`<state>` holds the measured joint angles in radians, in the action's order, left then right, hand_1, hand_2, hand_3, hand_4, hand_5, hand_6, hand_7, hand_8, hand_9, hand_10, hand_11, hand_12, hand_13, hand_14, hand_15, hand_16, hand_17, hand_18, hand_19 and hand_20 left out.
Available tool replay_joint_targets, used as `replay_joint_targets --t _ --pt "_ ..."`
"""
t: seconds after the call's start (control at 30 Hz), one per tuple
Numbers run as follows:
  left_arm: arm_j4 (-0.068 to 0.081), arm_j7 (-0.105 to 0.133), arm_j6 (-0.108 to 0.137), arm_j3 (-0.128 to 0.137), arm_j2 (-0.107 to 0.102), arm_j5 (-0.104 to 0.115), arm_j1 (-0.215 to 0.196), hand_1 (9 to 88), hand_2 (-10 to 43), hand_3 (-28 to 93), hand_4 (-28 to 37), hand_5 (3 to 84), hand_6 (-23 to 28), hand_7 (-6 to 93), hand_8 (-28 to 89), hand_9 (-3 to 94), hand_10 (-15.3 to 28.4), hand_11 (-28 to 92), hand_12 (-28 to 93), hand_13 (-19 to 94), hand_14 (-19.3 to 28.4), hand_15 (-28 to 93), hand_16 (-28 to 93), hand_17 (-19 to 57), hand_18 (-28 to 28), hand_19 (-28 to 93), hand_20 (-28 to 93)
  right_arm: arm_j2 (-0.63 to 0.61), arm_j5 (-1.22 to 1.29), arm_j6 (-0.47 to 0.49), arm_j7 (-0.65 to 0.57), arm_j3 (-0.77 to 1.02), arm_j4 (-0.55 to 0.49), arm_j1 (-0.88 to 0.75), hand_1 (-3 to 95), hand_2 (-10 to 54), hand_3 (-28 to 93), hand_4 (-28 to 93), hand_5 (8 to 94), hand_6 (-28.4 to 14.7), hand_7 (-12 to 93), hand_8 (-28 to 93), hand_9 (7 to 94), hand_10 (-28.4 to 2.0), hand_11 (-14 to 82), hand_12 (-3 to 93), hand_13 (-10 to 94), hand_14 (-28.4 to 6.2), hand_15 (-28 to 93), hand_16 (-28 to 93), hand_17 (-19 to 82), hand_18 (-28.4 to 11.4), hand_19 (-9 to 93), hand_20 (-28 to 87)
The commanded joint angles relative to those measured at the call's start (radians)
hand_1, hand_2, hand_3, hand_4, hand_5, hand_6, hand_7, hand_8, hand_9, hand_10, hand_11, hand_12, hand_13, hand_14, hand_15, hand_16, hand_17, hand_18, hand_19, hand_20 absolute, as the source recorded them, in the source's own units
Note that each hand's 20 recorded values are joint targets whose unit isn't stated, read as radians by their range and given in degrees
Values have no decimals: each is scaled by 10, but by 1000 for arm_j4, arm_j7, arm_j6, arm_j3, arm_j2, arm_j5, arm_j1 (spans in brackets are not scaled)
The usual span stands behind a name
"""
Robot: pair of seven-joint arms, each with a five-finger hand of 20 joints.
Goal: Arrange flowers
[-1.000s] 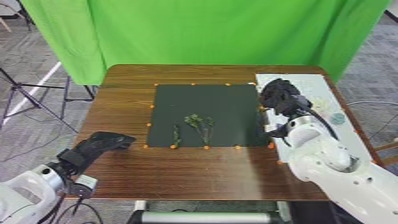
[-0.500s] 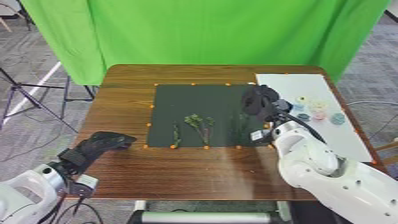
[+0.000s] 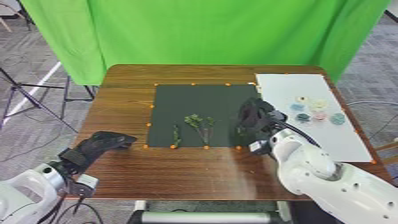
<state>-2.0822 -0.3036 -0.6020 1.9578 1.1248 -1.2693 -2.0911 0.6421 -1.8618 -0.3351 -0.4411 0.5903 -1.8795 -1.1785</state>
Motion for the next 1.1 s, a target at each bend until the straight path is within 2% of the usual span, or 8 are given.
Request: replay_joint_targets --t 0.03,0.17,0.5,0.6,0.9,0.93,0.97,1.1 --pt "9 -18 -21 -7 9 0 -8 258 15 567 -179 443 56 104 -46 383 168 133 116 284 189 118 3 -11 117 107 111 5 -7 31 28 -26 24 3 677 -95 541 -15 734 -30 329 236 780 -123 183 594 875 -2 636 364 641 -87 932 570" --pt "13 -21 -24 -12 8 2 -2 259 15 567 -179 443 55 104 -46 382 167 132 116 284 188 119 4 -11 117 107 111 5 -22 43 50 -40 41 8 678 -95 541 -23 732 -30 336 227 778 -123 175 588 874 -4 636 363 636 -91 932 571" --pt "9 -31 -31 -7 11 6 -9 259 16 566 -178 443 55 104 -46 382 167 133 116 284 188 119 3 -11 116 105 111 3 -19 88 65 -26 44 -8 673 -95 549 -38 713 -25 363 217 775 -120 157 574 857 -7 640 362 617 -96 932 571" --pt "11 -32 -32 -9 9 8 -7 258 15 567 -177 443 55 104 -46 382 167 132 116 284 188 120 4 -11 116 105 111 4 -3 133 64 -3 35 -22 665 -95 555 -39 696 -18 376 225 769 -117 144 563 850 -11 642 361 611 -99 932 566" --pt "9 -38 -38 -7 9 10 -10 260 15 567 -177 442 55 104 -47 382 166 131 117 284 188 118 4 -11 116 105 111 -2 -2 188 67 22 20 -34 628 -95 566 -32 641 -12 348 215 705 -126 99 519 820 -24 653 352 579 -117 932 561" --pt "7 -38 -37 -6 10 9 -12 260 14 567 -177 442 55 104 -46 382 166 132 117 284 188 118 4 -11 116 106 111 -2 -6 179 73 19 20 -31 621 -95 565 -32 634 -12 333 216 697 -128 94 510 816 -26 656 350 577 -119 932 563" --pt "11 -38 -41 -10 7 8 -6 259 14 568 -177 442 55 104 -46 382 166 132 117 284 188 118 4 -11 116 106 111 -2 -6 189 75 33 17 -39 615 -95 565 -32 626 -10 314 218 680 -130 99 496 813 -28 658 347 572 -121 932 563" --pt "12 -41 -42 -13 6 9 -3 261 14 567 -177 442 55 103 -46 382 166 132 117 284 189 118 4 -11 116 105 111 -9 -41 187 96 25 15 -27 596 -95 567 -35 611 -8 290 218 625 -141 171 388 804 -31 665 342 564 -124 932 565"
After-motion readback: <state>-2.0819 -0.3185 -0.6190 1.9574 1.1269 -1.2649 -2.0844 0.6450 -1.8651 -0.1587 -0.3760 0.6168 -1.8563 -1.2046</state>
